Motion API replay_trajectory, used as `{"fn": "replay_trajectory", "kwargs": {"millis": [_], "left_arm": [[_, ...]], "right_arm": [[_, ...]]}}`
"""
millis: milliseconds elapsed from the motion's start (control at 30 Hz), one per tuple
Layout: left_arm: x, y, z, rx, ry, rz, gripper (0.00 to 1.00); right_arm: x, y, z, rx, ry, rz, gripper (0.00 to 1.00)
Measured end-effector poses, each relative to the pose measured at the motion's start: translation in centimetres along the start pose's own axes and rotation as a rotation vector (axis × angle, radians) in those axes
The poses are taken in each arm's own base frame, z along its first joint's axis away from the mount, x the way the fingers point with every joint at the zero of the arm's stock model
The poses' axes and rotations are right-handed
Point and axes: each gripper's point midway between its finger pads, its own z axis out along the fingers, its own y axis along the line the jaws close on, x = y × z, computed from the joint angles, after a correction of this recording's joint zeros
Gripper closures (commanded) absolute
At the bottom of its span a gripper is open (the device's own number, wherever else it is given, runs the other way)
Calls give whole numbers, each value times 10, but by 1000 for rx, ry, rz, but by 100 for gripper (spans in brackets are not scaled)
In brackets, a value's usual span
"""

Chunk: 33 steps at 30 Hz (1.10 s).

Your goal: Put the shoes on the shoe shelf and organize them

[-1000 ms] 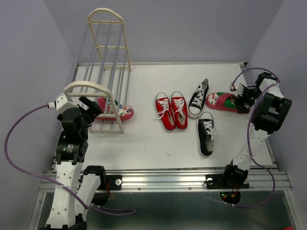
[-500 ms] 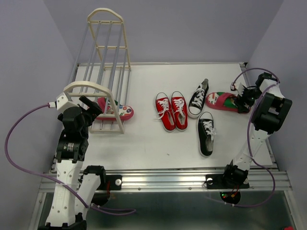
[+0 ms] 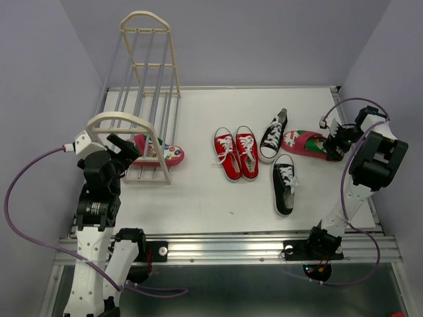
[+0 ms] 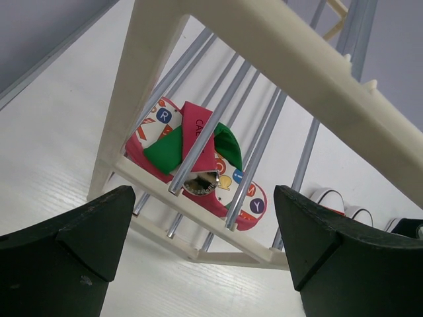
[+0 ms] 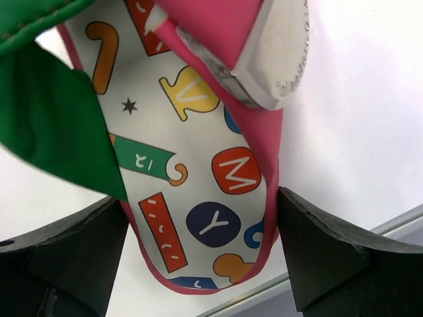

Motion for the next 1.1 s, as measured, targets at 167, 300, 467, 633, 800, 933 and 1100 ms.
{"fn": "replay_trajectory", "kwargs": {"millis": [167, 300, 467, 633, 800, 933, 1100], "left_arm": [[-1, -2, -3, 12, -5, -3, 1], [0, -4, -3, 25, 2, -3, 1], [-2, -6, -6, 40, -4, -6, 1], [-6, -8, -11, 59, -22, -14, 1], [-5, -8, -11, 63, -19, -14, 1], [-5, -10, -12, 70, -17, -15, 1], [-8, -13, -13, 87, -28, -20, 1]], "right_arm": [[-11, 15, -26, 15, -63, 15, 99], [-25, 14, -61, 83, -97, -9, 99], [-29, 16, -106, 195, -129, -31, 99], [-33, 15, -141, 287, -194, -9, 99], [-61, 14, -165, 340, -304, -9, 99], [-101, 8, -199, 432, -430, -49, 99], [-157, 14, -261, 573, -579, -154, 99]]}}
